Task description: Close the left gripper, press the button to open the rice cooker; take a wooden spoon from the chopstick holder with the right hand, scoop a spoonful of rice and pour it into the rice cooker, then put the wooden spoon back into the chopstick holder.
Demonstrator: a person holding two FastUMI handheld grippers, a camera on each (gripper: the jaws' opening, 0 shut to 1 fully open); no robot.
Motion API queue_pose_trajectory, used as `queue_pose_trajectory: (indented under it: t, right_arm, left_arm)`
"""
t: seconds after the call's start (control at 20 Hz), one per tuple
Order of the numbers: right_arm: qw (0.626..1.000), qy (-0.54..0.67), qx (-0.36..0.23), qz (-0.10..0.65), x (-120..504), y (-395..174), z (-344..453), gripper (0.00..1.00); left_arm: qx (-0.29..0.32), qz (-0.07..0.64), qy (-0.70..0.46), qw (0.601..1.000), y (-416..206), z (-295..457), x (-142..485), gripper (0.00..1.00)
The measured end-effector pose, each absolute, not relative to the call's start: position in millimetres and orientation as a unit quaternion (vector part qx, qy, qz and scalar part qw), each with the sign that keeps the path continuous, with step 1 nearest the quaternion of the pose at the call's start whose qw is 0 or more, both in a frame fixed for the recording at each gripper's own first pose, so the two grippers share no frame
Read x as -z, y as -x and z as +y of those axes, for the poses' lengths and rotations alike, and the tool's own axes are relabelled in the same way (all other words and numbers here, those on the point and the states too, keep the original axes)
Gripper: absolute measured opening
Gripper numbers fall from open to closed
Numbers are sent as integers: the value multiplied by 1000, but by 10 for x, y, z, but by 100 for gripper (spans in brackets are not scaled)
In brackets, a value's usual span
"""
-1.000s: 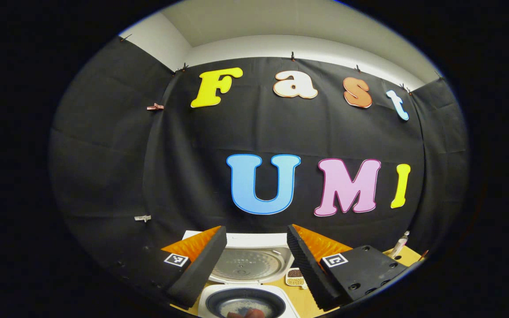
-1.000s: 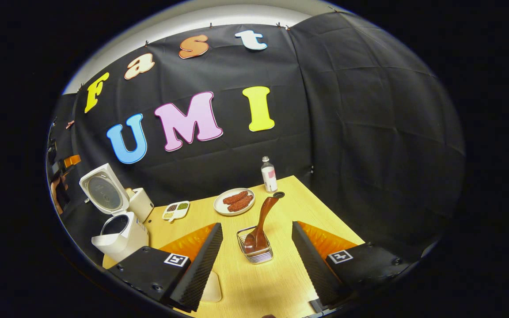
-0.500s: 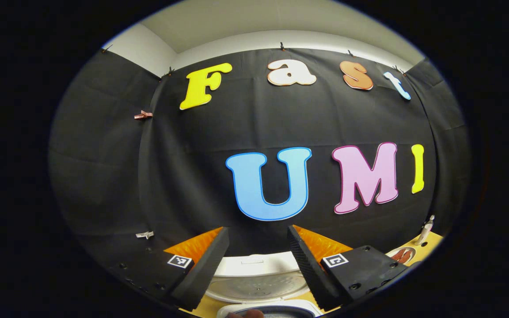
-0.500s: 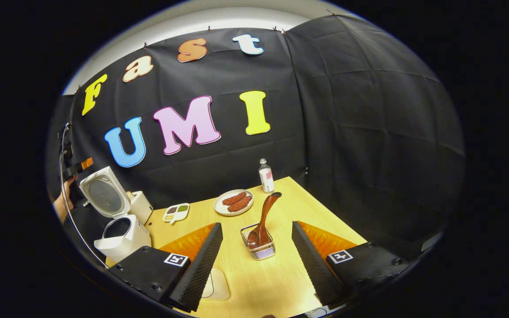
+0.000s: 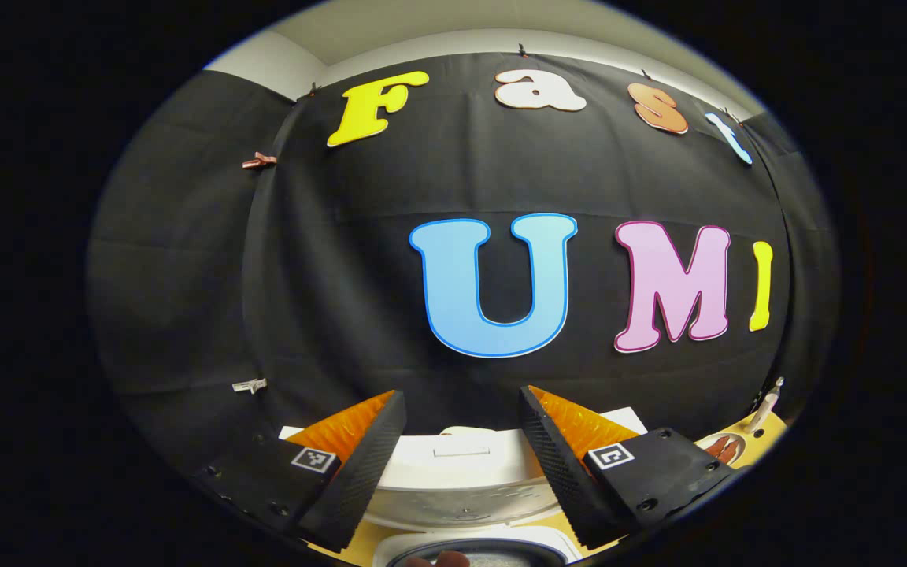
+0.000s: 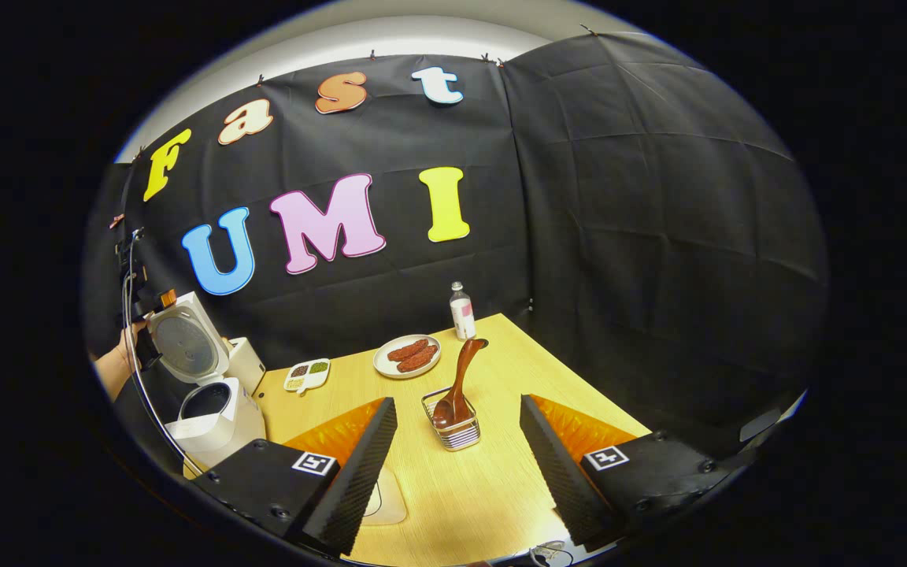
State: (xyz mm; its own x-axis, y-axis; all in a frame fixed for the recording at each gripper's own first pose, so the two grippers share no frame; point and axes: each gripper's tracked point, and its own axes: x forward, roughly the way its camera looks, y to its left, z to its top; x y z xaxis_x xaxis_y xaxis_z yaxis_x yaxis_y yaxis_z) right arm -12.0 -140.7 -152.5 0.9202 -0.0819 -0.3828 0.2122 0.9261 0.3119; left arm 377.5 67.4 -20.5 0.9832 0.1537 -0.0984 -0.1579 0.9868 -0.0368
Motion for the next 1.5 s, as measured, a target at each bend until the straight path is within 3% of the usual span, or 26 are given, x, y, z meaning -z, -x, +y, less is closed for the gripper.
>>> queue_pose_trajectory:
  t: [0.9,1.5]
  right_arm:
    - [965,-179,22,188,1459,-300,-1439,99]
    - [962,-183,17,200,1578,-256,-1379,99]
  left_arm:
    - [-107,111,49,987,-2259,243,938,100]
    - [-103,205,45,972,-1858,49,1762,100]
